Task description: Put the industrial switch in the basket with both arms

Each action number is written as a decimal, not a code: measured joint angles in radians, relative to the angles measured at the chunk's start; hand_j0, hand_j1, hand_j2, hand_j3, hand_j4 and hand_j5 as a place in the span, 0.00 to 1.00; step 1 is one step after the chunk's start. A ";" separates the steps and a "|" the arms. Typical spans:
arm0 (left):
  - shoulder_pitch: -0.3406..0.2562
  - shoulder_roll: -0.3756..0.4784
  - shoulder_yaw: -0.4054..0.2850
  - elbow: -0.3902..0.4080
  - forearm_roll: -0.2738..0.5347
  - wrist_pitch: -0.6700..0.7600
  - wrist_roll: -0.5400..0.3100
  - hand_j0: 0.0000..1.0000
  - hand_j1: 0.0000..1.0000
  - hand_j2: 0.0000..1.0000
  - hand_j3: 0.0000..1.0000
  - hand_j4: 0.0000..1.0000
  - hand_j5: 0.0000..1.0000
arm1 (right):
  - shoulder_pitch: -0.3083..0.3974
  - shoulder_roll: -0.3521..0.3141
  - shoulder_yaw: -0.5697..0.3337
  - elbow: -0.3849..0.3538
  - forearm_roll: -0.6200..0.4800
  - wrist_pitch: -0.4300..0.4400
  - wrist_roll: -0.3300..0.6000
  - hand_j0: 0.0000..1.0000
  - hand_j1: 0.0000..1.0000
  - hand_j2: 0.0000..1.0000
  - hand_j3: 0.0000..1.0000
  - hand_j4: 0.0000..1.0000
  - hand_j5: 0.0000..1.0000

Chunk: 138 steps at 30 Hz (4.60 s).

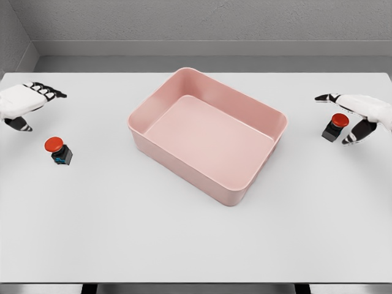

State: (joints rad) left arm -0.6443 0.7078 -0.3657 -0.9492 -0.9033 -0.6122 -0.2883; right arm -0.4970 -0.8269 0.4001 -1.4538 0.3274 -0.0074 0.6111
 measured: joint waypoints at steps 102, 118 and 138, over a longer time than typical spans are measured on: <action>0.028 0.126 -0.126 -0.400 0.529 0.000 0.011 0.30 0.30 0.30 0.30 0.30 0.30 | -0.173 -0.028 0.027 -0.003 0.065 0.001 0.000 0.51 0.51 0.51 0.51 0.51 0.51; 0.011 -0.010 -0.112 -0.423 0.618 0.001 0.012 0.29 0.29 0.29 0.29 0.29 0.29 | -0.201 -0.006 0.028 -0.086 0.061 0.010 0.000 0.51 0.51 0.51 0.51 0.51 0.51; -0.055 -0.264 -0.294 -0.332 0.456 0.000 0.005 0.95 0.95 0.95 0.95 0.95 0.95 | -0.199 0.068 0.087 -0.248 0.059 0.002 0.001 0.51 0.51 0.51 0.51 0.51 0.51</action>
State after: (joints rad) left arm -0.6995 0.4443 -0.6601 -1.2813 -0.4474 -0.6126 -0.2836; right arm -0.6964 -0.7586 0.4871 -1.7021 0.3868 -0.0057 0.6116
